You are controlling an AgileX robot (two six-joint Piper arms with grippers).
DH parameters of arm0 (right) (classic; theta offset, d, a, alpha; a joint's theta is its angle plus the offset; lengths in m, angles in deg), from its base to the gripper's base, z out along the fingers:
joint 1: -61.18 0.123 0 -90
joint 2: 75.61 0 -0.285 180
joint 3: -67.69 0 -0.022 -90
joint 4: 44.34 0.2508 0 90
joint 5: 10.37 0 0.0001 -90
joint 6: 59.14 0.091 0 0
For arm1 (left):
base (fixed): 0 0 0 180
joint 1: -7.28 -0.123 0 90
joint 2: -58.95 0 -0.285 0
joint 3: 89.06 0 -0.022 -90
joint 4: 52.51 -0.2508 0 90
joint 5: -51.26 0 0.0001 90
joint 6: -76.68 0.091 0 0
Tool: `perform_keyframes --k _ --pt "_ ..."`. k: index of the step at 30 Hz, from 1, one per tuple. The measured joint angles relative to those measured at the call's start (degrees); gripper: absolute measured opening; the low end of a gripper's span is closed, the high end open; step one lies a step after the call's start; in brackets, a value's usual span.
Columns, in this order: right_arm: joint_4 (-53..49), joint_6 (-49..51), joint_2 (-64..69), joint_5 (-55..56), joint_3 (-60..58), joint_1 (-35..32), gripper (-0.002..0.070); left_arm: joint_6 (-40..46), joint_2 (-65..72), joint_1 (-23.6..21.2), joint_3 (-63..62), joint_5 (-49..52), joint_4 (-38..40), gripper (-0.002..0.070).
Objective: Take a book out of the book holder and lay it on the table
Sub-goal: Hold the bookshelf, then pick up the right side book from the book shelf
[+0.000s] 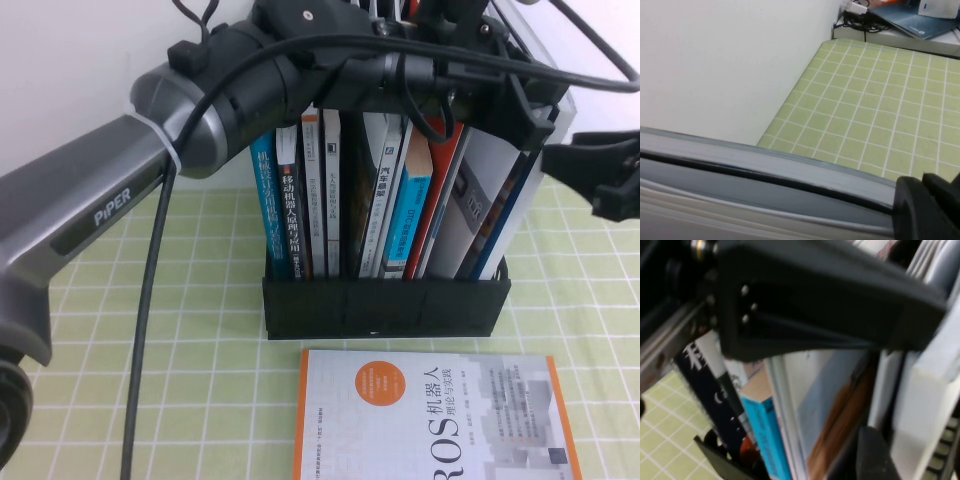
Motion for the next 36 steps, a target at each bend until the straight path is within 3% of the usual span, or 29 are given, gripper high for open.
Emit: perform_keyframes --k 22,36 --pt "0.1 -3.0 3.2 10.9 2.1 1.9 0.0335 -2.8 -0.1 -2.0 -0.1 0.5 -1.7 -0.0003" --pt "0.2 -3.0 11.9 6.3 7.6 1.9 0.0306 -3.1 -0.1 -2.2 -0.2 1.8 -1.5 -0.0003"
